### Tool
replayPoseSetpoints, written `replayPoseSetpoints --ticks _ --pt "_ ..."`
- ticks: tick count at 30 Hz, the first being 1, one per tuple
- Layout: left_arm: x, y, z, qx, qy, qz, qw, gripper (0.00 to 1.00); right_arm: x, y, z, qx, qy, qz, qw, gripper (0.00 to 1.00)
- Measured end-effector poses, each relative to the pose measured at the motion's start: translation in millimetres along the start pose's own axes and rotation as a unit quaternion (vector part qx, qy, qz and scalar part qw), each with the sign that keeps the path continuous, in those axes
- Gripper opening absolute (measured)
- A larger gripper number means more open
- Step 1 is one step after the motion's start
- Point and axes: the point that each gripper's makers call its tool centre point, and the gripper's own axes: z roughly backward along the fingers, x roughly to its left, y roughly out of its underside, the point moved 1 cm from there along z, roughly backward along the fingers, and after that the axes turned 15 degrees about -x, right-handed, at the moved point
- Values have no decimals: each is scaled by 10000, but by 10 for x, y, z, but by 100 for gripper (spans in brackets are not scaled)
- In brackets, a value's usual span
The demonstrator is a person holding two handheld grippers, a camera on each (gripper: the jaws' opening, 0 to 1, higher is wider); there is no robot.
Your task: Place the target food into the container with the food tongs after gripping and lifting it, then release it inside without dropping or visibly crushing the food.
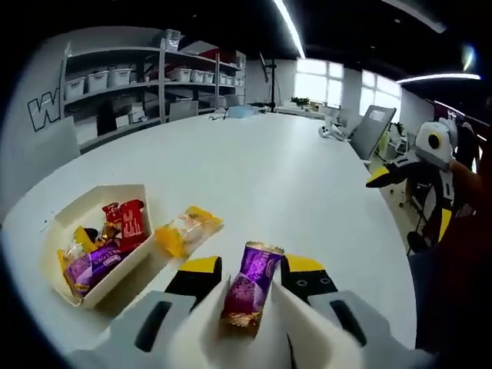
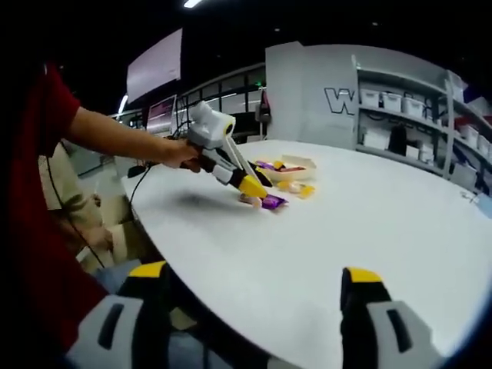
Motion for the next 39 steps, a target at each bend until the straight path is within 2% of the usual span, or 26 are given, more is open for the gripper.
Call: replayPoseSetpoints --ticks 9,15,17,18,19,20,21,24,26,32,39 --pt "-39 -5 -3 -34 102 46 9999 24 9 31 -32 65 -37 -10 10000 91" --pt "-25 -7 -1 -13 24 173 9998 22 16 26 -35 64 -58 0 10000 91" --pt "44 -91 -14 -160 -235 334 9990 22 6 21 -27 61 -37 -4 10000 91" --pt "45 -204 -29 -352 -187 639 9972 22 0 14 -21 52 -27 -8 10000 91" --pt "69 -262 -23 -383 -202 714 9965 22 -2 11 -20 48 -24 -8 10000 91" --pt "85 -284 -20 -392 -218 690 9966 22 -5 9 -19 44 -21 -8 10000 91" --pt "129 -358 -14 -396 -202 462 9979 22 -18 0 -15 33 -3 -12 10000 91" --pt "196 -446 -5 -381 -226 344 9984 22 -33 -20 -20 12 12 -20 10000 91" --pt "294 -525 7 -334 -252 114 9991 22 -38 -41 -32 -3 6 0 10000 91" --pt "500 -637 36 -359 -407 -68 9985 22 -43 -63 -35 -32 4 12 10000 91" --pt "700 -698 59 -375 -606 -42 9974 23 -85 -23 -6 17 55 -11 10000 91"
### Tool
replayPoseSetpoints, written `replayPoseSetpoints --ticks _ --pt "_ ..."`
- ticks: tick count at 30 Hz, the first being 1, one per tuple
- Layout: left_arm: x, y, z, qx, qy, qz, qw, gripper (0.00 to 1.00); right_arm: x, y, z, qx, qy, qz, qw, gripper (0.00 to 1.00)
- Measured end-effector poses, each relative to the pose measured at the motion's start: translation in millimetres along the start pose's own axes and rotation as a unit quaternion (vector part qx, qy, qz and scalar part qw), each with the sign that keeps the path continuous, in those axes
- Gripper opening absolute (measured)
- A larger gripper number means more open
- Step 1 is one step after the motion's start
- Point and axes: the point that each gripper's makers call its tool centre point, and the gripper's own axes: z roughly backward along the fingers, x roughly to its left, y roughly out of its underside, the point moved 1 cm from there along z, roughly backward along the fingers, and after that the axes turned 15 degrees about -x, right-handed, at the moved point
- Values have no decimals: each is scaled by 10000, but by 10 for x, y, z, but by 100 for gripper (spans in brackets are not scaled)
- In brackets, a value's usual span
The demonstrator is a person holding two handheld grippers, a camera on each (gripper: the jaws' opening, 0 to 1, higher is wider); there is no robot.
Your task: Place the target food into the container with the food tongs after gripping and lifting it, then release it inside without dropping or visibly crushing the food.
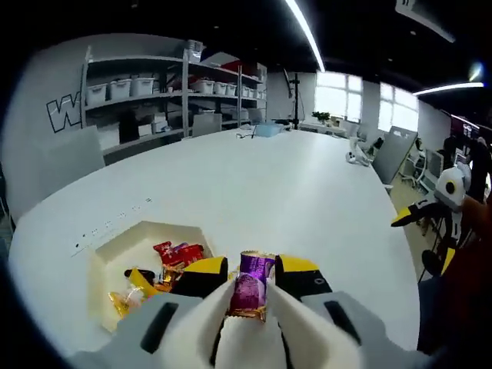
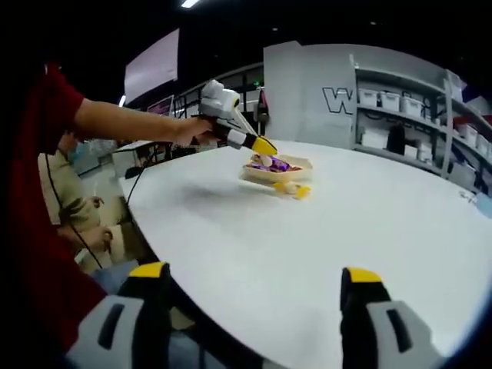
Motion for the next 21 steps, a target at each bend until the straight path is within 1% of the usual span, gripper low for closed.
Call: replayPoseSetpoints --ticks 4,9,11,15,17,19,21 --pt "70 -10 -20 -14 -67 102 9999 23 -21 17 2 23 22 -17 10000 91" --pt "138 13 -43 40 -105 -14 9999 22 -50 22 4 37 48 -24 10000 91" --pt "224 -24 -43 -23 -167 15 9999 22 -64 28 6 61 66 -18 10000 91" --pt "278 -91 -23 -124 -266 95 9995 22 -78 29 4 60 86 -28 9999 91" --pt "313 -111 -17 -148 -324 43 9994 22 -85 35 1 72 98 -22 9999 91" --pt "361 -124 -16 -171 -386 74 9991 22 -91 37 -1 80 108 -33 9999 91" --pt "412 -108 -25 -117 -471 125 9987 22 -100 41 1 91 121 -31 9999 91"
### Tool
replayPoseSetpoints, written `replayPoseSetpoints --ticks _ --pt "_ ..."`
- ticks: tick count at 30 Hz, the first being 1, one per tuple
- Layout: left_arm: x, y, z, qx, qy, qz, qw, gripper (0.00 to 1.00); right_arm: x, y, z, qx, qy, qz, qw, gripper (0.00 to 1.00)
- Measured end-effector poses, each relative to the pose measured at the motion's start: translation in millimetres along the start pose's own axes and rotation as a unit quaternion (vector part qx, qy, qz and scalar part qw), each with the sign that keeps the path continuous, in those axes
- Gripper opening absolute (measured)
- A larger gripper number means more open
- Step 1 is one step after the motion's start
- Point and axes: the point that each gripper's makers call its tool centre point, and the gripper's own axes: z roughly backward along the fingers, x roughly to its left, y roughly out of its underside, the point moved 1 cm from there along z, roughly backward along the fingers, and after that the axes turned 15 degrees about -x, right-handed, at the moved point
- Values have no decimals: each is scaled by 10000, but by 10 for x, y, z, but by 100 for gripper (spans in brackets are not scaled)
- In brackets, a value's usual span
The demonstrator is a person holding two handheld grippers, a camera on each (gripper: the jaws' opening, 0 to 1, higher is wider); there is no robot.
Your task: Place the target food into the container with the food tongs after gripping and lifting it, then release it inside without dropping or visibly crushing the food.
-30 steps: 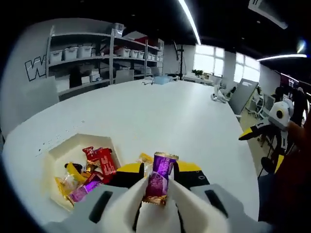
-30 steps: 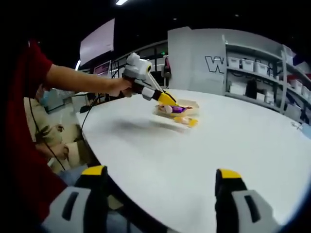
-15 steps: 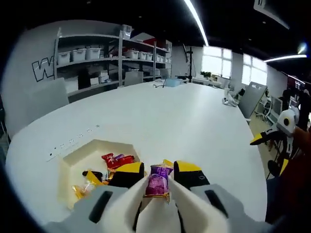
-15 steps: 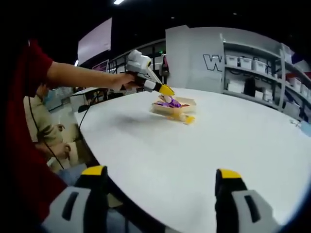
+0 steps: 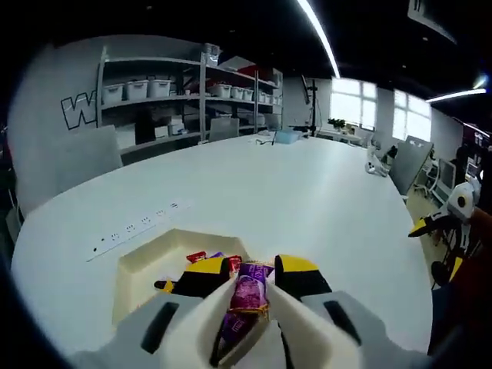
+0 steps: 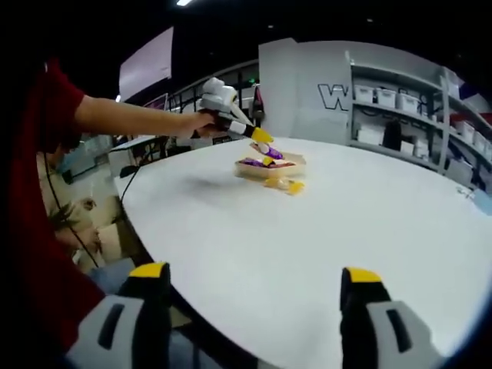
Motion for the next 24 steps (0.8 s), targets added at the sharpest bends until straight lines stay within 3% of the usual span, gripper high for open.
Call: replayPoseSetpoints --ticks 3,6,7,14,16,18,20,22,24 --pt "137 -22 -24 -91 -234 -447 9987 24 -16 3 2 1 21 -8 10000 91" --pt "186 19 -27 -21 -400 -212 9990 25 -27 7 0 9 38 -6 10000 91" --pt "198 26 -18 -14 -421 -333 9986 25 -28 8 -2 16 41 -14 10000 91" --pt "124 48 29 9 -280 -372 9989 26 -39 1 -29 32 14 12 10000 91" --pt "40 156 27 216 -96 -563 9981 27 -35 10 -46 46 -4 13 10000 91" --pt "37 280 5 385 -150 -682 9968 27 -21 11 -54 31 -18 -8 10000 91" --pt "84 282 -21 302 -202 -835 9958 27 -12 26 -54 44 -24 -14 10000 91" --pt "152 292 -45 313 -303 -649 9969 27 -12 46 -46 72 -16 -20 10000 91" --pt "243 292 -72 304 -429 -734 9959 27 -27 60 -33 78 8 -44 10000 91"
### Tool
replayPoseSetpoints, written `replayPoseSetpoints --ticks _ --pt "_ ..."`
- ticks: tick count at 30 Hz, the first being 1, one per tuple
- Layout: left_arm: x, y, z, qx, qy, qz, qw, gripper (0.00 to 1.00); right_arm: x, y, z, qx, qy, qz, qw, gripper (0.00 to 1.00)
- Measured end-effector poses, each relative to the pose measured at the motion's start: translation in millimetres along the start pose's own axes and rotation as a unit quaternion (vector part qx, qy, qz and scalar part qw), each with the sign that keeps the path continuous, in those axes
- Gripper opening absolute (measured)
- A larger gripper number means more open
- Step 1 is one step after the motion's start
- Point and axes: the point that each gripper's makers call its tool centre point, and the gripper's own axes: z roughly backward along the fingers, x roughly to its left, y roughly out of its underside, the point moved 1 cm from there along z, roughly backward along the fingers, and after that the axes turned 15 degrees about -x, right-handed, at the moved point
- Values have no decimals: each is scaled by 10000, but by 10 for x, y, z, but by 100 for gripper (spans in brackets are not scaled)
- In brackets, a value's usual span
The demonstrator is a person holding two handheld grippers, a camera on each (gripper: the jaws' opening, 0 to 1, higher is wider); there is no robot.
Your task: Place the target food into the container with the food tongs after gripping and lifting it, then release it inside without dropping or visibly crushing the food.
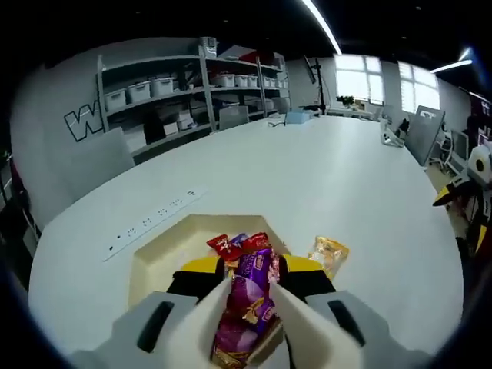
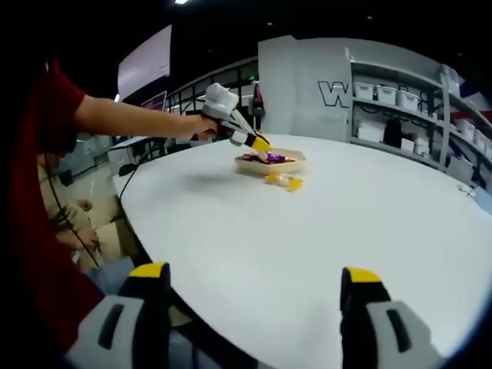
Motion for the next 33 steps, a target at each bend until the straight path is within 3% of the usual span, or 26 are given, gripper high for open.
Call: replayPoseSetpoints --ticks 5,8,11,16,26,29,31,33 --pt "177 33 -26 -8 -352 63 9994 27 -46 15 1 26 57 -19 10000 91" --pt "141 8 -6 -77 -307 144 9994 27 -48 14 -28 32 36 -24 10000 91" --pt "105 -14 29 -83 -254 -37 9996 27 -34 15 -68 66 -23 17 10000 90" --pt "-115 -107 52 -192 5 38 9998 27 1 -7 -82 30 -79 22 10000 90" --pt "-364 -124 -23 -191 271 220 9992 27 13 -19 -28 -32 -62 14 10000 91" --pt "-575 -105 -55 -157 691 164 9973 27 9 -19 -22 -32 -49 14 10000 91" --pt "-629 -97 -64 -141 791 -57 9968 27 9 -15 -17 -20 -45 19 10000 91" --pt "-643 -86 -102 -137 859 65 9962 27 7 -11 -11 -26 -42 4 10000 91"
